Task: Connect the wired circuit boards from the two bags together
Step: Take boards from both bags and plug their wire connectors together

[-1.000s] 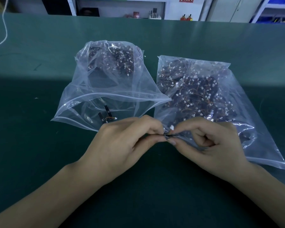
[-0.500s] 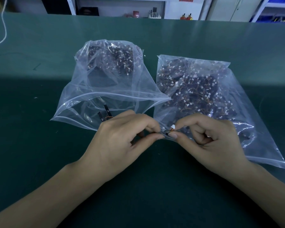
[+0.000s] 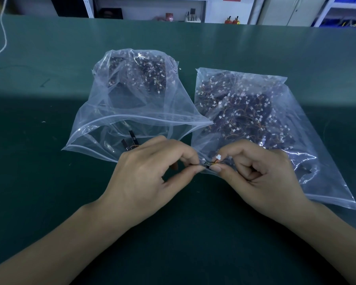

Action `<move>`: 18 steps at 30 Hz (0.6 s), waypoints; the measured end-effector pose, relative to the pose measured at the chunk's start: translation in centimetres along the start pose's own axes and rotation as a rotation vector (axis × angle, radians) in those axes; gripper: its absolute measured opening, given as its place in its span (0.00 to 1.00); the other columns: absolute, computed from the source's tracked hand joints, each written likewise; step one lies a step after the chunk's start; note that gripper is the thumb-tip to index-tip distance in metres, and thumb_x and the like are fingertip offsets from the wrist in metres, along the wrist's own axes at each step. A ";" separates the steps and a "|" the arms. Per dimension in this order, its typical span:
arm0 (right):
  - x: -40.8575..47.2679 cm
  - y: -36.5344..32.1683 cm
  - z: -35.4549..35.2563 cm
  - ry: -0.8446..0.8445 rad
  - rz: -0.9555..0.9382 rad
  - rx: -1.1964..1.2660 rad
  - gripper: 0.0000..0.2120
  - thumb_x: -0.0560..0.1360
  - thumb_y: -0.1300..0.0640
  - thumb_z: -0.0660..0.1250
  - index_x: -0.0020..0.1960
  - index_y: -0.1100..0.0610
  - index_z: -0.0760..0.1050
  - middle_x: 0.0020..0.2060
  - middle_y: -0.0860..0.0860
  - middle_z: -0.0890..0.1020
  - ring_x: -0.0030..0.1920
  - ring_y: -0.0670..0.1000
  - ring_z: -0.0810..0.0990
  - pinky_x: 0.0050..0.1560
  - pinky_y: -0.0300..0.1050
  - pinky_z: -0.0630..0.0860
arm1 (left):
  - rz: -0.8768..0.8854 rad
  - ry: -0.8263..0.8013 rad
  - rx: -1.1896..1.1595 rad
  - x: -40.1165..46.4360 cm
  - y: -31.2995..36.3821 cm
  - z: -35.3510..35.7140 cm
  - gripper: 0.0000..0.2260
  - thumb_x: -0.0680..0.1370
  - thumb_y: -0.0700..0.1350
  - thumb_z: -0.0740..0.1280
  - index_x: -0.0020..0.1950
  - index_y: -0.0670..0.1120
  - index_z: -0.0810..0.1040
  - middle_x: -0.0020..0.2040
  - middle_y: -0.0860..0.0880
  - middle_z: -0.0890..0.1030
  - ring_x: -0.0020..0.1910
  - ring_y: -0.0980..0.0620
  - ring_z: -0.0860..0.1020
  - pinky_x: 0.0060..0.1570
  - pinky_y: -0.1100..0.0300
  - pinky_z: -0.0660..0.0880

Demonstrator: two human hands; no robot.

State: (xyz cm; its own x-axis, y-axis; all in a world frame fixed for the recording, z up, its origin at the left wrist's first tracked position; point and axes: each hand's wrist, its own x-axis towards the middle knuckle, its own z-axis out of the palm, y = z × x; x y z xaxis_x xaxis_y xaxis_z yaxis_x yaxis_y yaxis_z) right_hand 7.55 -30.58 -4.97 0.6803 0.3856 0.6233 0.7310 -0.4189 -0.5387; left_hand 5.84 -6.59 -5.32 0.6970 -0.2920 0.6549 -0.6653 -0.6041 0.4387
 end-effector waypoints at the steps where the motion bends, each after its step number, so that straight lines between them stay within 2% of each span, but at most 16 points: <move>1: 0.0 0.1 0.0 0.008 0.004 -0.002 0.04 0.81 0.52 0.71 0.51 0.53 0.81 0.25 0.47 0.59 0.26 0.47 0.60 0.34 0.28 0.60 | -0.008 0.008 -0.012 0.0 0.0 0.0 0.05 0.82 0.50 0.75 0.50 0.49 0.85 0.44 0.61 0.81 0.42 0.58 0.78 0.39 0.58 0.77; 4: -0.1 0.2 0.0 0.013 0.011 -0.014 0.08 0.81 0.53 0.71 0.50 0.58 0.82 0.25 0.47 0.59 0.26 0.47 0.60 0.34 0.28 0.60 | -0.010 -0.001 -0.013 0.0 0.1 -0.1 0.05 0.81 0.49 0.75 0.49 0.49 0.85 0.43 0.61 0.80 0.41 0.58 0.78 0.38 0.57 0.76; 14: -0.1 0.2 0.0 -0.004 -0.006 -0.011 0.10 0.81 0.52 0.71 0.50 0.59 0.82 0.26 0.45 0.59 0.26 0.45 0.60 0.33 0.30 0.61 | 0.019 -0.011 -0.020 0.1 0.1 -0.2 0.06 0.82 0.48 0.75 0.49 0.47 0.85 0.43 0.59 0.82 0.42 0.58 0.79 0.38 0.55 0.77; 17: -0.1 0.4 -0.2 -0.018 0.001 -0.014 0.11 0.80 0.49 0.74 0.56 0.55 0.81 0.26 0.46 0.62 0.27 0.45 0.63 0.34 0.30 0.62 | 0.000 0.062 -0.067 0.1 0.1 -0.2 0.05 0.82 0.46 0.75 0.50 0.45 0.86 0.44 0.56 0.84 0.41 0.55 0.82 0.36 0.55 0.78; 18: -0.1 0.4 -0.3 -0.049 0.016 -0.028 0.14 0.78 0.47 0.75 0.60 0.52 0.80 0.28 0.46 0.65 0.28 0.45 0.65 0.35 0.29 0.63 | -0.003 0.083 -0.075 0.1 0.1 -0.2 0.05 0.82 0.45 0.75 0.50 0.45 0.87 0.45 0.55 0.85 0.41 0.54 0.82 0.36 0.55 0.78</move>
State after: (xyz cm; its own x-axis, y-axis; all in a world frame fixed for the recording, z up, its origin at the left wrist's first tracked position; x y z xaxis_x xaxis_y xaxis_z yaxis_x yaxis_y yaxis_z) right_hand 7.73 -31.01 -5.13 0.6943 0.4181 0.5857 0.7185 -0.4481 -0.5319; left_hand 5.79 -6.53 -5.05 0.6764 -0.2261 0.7010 -0.6837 -0.5467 0.4834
